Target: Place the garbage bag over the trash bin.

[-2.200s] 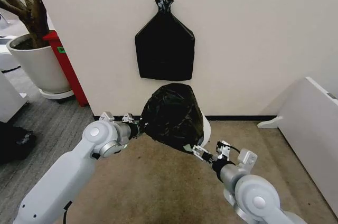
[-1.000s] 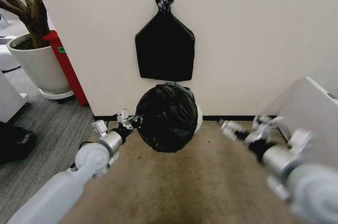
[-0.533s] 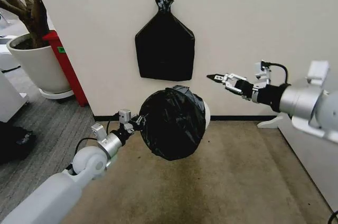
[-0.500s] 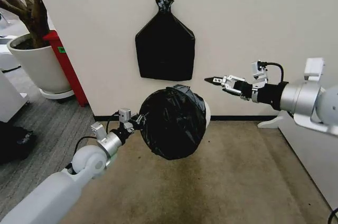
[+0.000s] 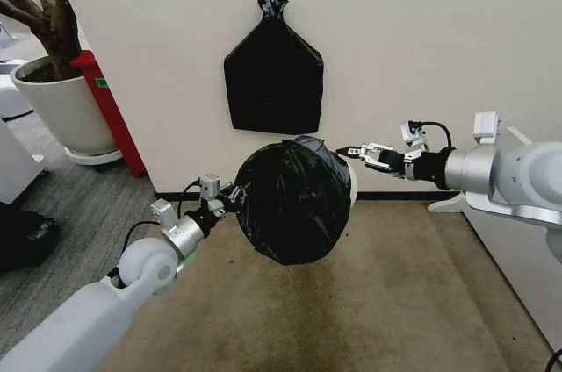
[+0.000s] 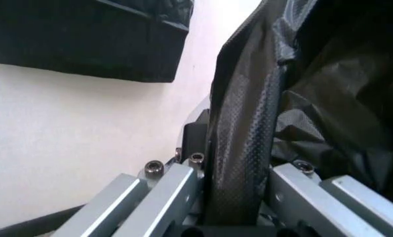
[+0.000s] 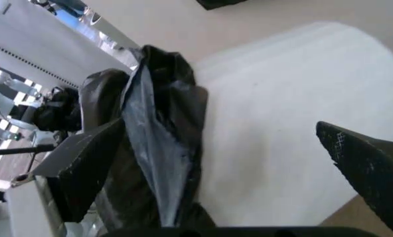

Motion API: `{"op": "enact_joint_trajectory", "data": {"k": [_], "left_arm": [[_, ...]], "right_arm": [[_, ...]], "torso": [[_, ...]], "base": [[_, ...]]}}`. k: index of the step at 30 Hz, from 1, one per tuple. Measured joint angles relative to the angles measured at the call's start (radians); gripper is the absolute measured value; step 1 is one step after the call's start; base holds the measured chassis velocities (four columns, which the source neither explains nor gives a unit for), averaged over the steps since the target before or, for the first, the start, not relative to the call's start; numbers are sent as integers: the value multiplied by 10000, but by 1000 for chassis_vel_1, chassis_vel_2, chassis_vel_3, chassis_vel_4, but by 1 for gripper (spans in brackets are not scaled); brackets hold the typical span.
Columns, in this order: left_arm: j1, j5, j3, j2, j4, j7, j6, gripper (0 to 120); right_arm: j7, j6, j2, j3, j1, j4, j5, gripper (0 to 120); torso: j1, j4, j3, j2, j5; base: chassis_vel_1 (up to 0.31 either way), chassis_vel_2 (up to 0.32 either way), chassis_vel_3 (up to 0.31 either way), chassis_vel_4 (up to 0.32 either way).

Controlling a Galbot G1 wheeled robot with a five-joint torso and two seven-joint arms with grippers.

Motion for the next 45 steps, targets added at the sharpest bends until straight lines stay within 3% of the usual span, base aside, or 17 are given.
{"op": "enact_joint_trajectory", "data": {"k": [14,21,33,40,45], "left_arm": [[179,-142,-34,63,-346,-36,24,1],[337,-329,-79,126,-627,-54,128,1],[689,-588,-126,58,-964,-165,326,1],[863,-753,-168,-40,-999,-446,501,1],[862,-1303,-154,-226,-855,-979,715,1]], "right_arm": [[337,-108,331,-835,419,-895,-1232,100],[-621,-126,487,-1378,507,-1989,-2993,100],[-1319,110,895,-2100,916,-3078,-4372,100],[-1306,291,843,-1821,796,-2840,-4300,100],[-901,380,599,-1141,349,-2320,-3391,100]], "torso": [[0,0,0,0,1],[0,-1,0,0,4],[0,0,0,0,2],[0,2,0,0,2],[0,-1,0,0,0]], "base": [[0,0,0,0],[0,0,0,0],[0,0,0,0],[0,0,0,0],[0,0,0,0]]}}
